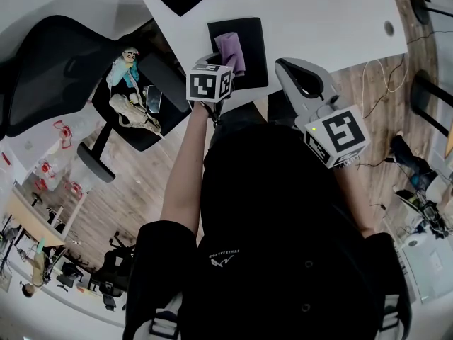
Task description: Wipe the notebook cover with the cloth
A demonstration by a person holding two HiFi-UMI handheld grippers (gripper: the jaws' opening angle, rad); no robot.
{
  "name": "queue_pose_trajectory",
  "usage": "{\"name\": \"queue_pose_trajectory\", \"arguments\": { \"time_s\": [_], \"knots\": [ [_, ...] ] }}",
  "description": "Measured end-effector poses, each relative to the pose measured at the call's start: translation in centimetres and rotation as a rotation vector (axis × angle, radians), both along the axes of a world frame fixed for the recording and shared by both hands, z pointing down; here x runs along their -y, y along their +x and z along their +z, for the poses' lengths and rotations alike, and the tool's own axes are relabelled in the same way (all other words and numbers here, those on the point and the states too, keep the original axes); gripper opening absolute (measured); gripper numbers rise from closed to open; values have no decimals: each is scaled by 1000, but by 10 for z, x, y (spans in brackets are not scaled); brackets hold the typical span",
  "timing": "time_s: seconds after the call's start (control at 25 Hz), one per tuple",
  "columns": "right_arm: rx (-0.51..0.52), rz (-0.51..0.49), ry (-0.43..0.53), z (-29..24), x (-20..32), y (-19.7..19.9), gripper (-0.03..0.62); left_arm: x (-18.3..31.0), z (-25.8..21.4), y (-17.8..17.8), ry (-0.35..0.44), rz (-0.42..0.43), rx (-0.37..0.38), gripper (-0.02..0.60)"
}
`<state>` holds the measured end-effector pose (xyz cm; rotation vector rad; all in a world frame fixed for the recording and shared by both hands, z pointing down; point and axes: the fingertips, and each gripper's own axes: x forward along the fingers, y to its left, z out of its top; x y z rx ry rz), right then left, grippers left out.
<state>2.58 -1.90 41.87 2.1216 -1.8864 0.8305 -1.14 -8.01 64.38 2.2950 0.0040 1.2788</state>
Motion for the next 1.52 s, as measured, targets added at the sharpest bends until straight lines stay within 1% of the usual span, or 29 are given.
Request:
{"name": "queue_pose_trajectory", "arguments": {
  "time_s": [0.16,0.52,0.84,1.04,1.24,1.4,1.52],
  "knots": [
    [4,9,-3,-2,0,1,5,3,-3,-2,2,-3,3,87],
    [2,-12,-2,0,4,-5,5,21,-7,-14,18,-38,0,87],
    [2,-21,-1,1,4,-7,5,27,-8,-17,34,-47,-1,87],
    [8,-13,-7,4,3,-10,5,32,-7,-24,33,-61,9,87],
    [7,-28,0,0,2,-11,5,34,-9,-29,33,-77,14,87],
    [6,-28,1,0,0,-13,5,38,-9,-33,48,-77,22,87],
    [7,-29,4,0,0,-14,5,44,-8,-38,55,-97,27,87]
  ]
}}
